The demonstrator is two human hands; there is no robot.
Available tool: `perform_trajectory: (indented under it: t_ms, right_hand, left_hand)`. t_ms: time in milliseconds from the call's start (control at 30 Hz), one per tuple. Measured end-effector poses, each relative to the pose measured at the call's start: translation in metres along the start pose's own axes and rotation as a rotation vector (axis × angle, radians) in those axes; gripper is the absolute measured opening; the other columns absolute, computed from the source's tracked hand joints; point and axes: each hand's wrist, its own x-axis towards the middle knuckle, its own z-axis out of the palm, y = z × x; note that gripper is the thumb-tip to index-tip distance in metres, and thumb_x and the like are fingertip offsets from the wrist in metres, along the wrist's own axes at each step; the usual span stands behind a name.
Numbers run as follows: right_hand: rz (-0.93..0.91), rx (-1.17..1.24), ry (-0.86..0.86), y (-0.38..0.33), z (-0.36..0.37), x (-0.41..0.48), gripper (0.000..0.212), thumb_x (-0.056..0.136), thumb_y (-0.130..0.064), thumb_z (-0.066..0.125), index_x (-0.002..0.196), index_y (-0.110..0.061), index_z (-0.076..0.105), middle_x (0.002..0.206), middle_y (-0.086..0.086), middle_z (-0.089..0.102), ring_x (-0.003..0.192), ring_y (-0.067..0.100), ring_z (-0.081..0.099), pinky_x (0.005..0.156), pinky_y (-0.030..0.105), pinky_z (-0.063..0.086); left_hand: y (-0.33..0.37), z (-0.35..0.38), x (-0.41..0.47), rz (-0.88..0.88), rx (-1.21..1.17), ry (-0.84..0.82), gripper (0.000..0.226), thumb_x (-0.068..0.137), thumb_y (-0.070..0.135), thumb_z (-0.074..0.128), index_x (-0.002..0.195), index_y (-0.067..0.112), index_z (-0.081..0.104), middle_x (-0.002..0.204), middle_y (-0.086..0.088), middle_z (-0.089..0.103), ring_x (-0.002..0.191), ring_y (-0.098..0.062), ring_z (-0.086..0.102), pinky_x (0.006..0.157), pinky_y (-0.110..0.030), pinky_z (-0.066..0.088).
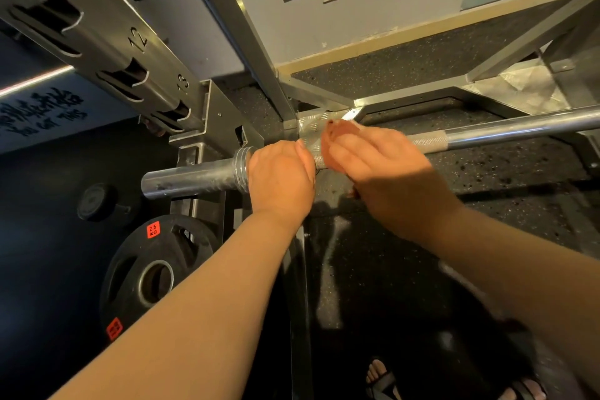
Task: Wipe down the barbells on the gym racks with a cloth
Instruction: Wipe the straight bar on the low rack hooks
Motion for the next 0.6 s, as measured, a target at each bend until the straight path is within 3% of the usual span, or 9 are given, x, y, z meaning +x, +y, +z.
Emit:
perform_trajectory:
  t_ms: [133, 267, 433, 533, 600]
  right_hand:
    - [0.120, -0.029, 0.048, 0.020, -0.006, -0.013, 0.036, 0.108, -0.015, 0.045, 0.137, 0.000, 0.057, 0.135, 0.020, 0.063, 0.122, 0.036, 0.059, 0.104, 0.049, 0.046]
    - [0.298, 0.071, 0.183, -0.024, 0.013, 0.006, 0.032, 0.097, 0.000, 0.049, 0.124, -0.003, 0.066, 0.119, 0.015, 0.068, 0.115, 0.037, 0.057, 0.105, 0.055, 0.042]
    - [0.158, 0.080, 0.093, -0.029, 0.013, 0.010, 0.045, 0.094, -0.003, 0.053, 0.138, -0.008, 0.057, 0.136, 0.010, 0.061, 0.128, 0.036, 0.052, 0.114, 0.054, 0.036]
    - [0.074, 0.028, 0.012, 0.002, -0.006, -0.001, 0.038, 0.103, -0.010, 0.050, 0.140, -0.006, 0.056, 0.139, 0.013, 0.062, 0.125, 0.031, 0.057, 0.105, 0.043, 0.044]
    - [0.111, -0.001, -0.013, 0.025, -0.017, -0.013, 0.033, 0.107, -0.016, 0.048, 0.136, -0.004, 0.057, 0.130, 0.013, 0.065, 0.112, 0.028, 0.060, 0.093, 0.037, 0.044]
  left_hand:
    - [0.002, 0.001, 0.002, -0.016, 0.007, -0.008, 0.036, 0.107, 0.027, 0.033, 0.073, 0.025, 0.047, 0.066, 0.006, 0.045, 0.059, -0.014, 0.042, 0.065, -0.029, 0.032]
    - [0.001, 0.001, 0.002, -0.036, 0.016, -0.024, 0.038, 0.107, 0.026, 0.034, 0.072, 0.023, 0.050, 0.066, 0.005, 0.047, 0.060, -0.015, 0.045, 0.067, -0.031, 0.036]
    - [0.001, 0.001, 0.002, -0.022, 0.008, -0.004, 0.045, 0.106, 0.026, 0.031, 0.073, 0.018, 0.061, 0.067, 0.005, 0.049, 0.061, -0.014, 0.046, 0.068, -0.030, 0.035]
    - [-0.003, 0.002, 0.001, -0.004, -0.006, -0.021, 0.042, 0.106, 0.026, 0.033, 0.078, 0.017, 0.062, 0.069, 0.005, 0.049, 0.062, -0.014, 0.046, 0.067, -0.029, 0.034]
    - [-0.003, 0.003, 0.000, -0.006, -0.003, -0.020, 0.041, 0.106, 0.027, 0.033, 0.079, 0.017, 0.062, 0.070, 0.005, 0.048, 0.062, -0.014, 0.045, 0.068, -0.029, 0.033]
